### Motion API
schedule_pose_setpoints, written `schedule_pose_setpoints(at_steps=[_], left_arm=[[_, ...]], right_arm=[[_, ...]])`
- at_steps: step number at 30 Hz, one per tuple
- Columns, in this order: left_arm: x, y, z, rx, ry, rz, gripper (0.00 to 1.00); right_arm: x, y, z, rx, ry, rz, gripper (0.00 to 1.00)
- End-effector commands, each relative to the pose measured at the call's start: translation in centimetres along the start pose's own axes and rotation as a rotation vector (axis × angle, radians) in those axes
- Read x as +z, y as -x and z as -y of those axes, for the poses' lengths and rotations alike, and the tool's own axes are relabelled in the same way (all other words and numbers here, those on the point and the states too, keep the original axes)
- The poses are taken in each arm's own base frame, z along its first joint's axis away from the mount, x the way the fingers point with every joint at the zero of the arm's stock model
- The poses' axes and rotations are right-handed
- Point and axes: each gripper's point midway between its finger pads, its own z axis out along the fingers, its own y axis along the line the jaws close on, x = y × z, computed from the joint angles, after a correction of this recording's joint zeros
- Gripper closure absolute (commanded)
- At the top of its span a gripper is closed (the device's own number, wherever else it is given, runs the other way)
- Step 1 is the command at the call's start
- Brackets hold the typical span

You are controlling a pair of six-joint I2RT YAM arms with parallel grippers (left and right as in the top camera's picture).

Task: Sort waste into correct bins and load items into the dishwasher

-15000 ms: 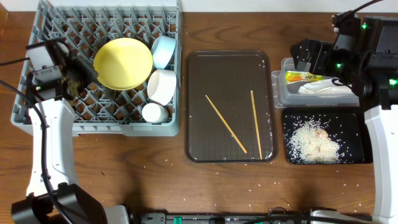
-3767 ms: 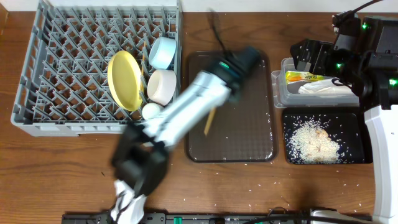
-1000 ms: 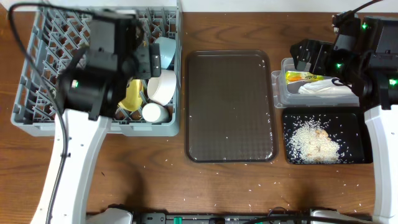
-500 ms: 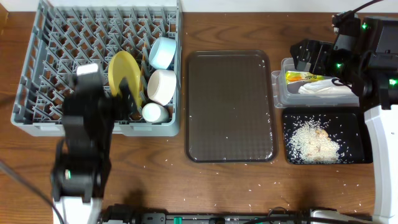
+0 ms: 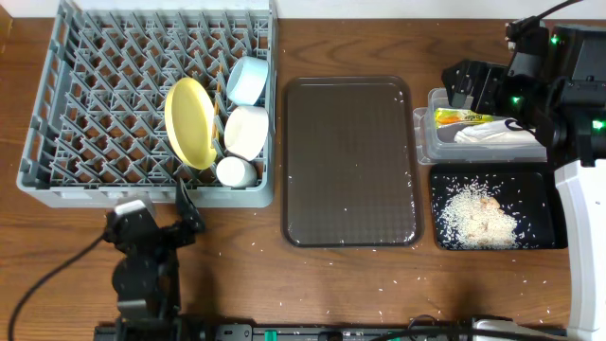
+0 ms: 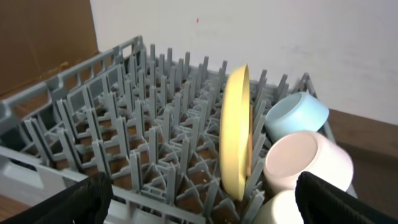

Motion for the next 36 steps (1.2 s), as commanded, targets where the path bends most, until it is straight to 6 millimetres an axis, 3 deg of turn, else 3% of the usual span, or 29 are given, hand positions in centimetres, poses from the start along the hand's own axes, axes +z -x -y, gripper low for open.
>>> schedule_pose_setpoints(at_steps=[1, 6, 14, 18, 36], left_arm=[[0.1, -1.4, -0.4, -0.015, 0.001, 0.035, 0.06], [0.5, -3.4, -0.8, -0.017, 0.006, 0.045, 0.06], [0.7, -4.6, -1.0, -0.005, 0.012, 0.017, 0.06], [0.8, -6.9, -1.3, 0.009, 0.022, -0.059, 0.06], [0.8, -6.9, -1.2, 0.009, 0.019, -0.06, 0.06]], right_arm=[[0.0, 0.1, -0.1, -0.007, 0.001, 0.001, 0.01], [0.0, 0.1, -0.1, -0.007, 0.001, 0.001, 0.01], [0.0, 0.1, -0.1, -0.007, 0.001, 0.001, 0.01], [0.0, 0.1, -0.1, -0.007, 0.001, 0.001, 0.01], [0.0, 0.1, -0.1, -0.007, 0.001, 0.001, 0.01]])
